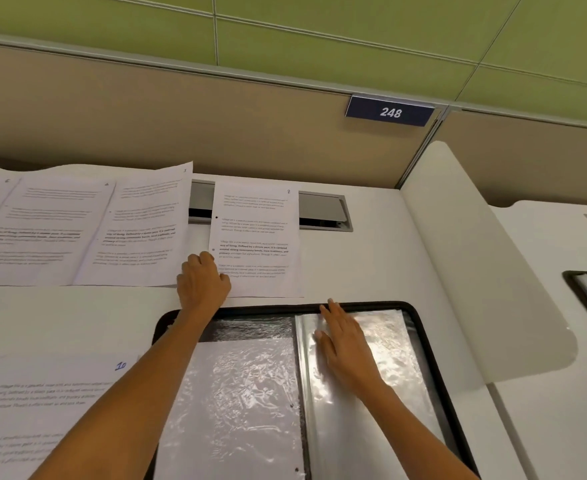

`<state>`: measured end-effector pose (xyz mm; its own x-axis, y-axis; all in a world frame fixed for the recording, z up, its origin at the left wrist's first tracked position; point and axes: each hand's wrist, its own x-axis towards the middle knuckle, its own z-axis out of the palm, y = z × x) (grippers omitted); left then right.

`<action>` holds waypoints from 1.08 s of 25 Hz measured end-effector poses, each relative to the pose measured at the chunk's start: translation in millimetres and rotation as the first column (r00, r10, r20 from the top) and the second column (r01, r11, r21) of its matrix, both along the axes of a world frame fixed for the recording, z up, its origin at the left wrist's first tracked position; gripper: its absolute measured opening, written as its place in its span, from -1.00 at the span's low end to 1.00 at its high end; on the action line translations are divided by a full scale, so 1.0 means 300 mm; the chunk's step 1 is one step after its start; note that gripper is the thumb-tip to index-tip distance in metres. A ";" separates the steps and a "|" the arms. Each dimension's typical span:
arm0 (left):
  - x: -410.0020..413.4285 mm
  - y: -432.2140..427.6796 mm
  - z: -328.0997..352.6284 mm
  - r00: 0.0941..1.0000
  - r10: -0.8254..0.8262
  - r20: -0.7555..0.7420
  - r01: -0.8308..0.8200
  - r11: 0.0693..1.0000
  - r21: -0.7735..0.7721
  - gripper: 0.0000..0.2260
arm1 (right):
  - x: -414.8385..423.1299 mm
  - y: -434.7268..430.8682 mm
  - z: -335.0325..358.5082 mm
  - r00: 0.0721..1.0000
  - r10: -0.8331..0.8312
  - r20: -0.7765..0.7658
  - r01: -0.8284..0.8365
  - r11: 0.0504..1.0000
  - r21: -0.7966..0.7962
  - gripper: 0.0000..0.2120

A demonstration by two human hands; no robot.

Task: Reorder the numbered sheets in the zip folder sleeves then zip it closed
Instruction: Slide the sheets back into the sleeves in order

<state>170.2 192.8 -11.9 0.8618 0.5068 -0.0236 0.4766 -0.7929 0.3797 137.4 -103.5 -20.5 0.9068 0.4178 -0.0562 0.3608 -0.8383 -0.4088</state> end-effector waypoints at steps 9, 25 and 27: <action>0.160 0.003 0.010 0.983 0.143 -0.112 -0.139 0.989 0.043 -0.38 | 0.082 -0.356 -0.034 0.993 -0.118 0.022 0.120 0.988 -0.100 -0.32; 0.244 0.021 0.027 0.944 0.232 -0.236 -0.279 0.941 -0.193 -0.27 | 0.518 0.263 0.076 0.929 -0.256 -0.269 0.316 0.925 0.211 -0.54; 0.253 0.035 0.025 0.940 0.231 -0.252 -0.287 0.933 -0.216 -0.26 | 0.548 0.322 0.071 0.881 -0.306 -0.361 0.399 0.890 0.219 -0.48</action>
